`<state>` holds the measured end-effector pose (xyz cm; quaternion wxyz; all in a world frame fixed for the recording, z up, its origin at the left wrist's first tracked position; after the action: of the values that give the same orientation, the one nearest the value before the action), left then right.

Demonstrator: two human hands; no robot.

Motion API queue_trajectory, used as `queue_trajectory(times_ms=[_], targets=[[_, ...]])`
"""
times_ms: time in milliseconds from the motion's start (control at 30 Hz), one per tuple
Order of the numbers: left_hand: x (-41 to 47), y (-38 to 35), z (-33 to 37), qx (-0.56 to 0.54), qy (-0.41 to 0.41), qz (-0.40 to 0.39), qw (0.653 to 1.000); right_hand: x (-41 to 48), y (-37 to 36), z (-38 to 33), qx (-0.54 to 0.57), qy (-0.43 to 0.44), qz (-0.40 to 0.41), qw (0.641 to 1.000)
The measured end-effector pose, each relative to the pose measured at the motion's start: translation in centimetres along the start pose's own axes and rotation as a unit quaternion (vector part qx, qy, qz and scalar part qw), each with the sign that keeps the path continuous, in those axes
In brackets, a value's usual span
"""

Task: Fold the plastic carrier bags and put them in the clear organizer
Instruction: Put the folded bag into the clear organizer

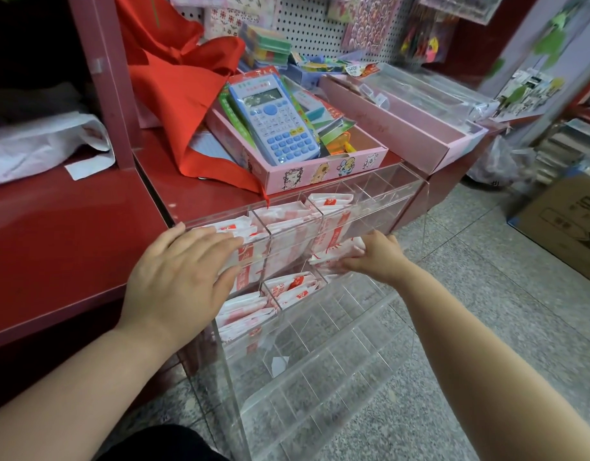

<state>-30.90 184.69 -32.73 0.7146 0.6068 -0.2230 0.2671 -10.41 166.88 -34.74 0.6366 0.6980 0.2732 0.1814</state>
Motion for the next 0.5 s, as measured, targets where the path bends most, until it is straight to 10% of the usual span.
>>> queue_trajectory(times_ms=[300, 500], targets=[[0.0, -0.1, -0.1, -0.002, -0.004, 0.008, 1.000, 1.6, 0.0, -1.7, -0.200, 0.020, -0.014, 0.980], [-0.2, -0.2, -0.2, -0.009, 0.002, 0.008, 1.000, 1.2, 0.1, -0.1, -0.010, -0.014, 0.003, 1.000]])
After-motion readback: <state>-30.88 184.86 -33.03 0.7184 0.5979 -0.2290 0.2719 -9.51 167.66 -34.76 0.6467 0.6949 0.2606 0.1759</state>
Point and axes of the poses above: each hand's wrist, its own x-axis towards the middle knuckle, its own y-axis out of the back of the hand, z = x × y, the point moved 4 cm from there along x, towards the middle knuckle, and after that the axes turned 8 degrees about -x, right-handed, at the moved point
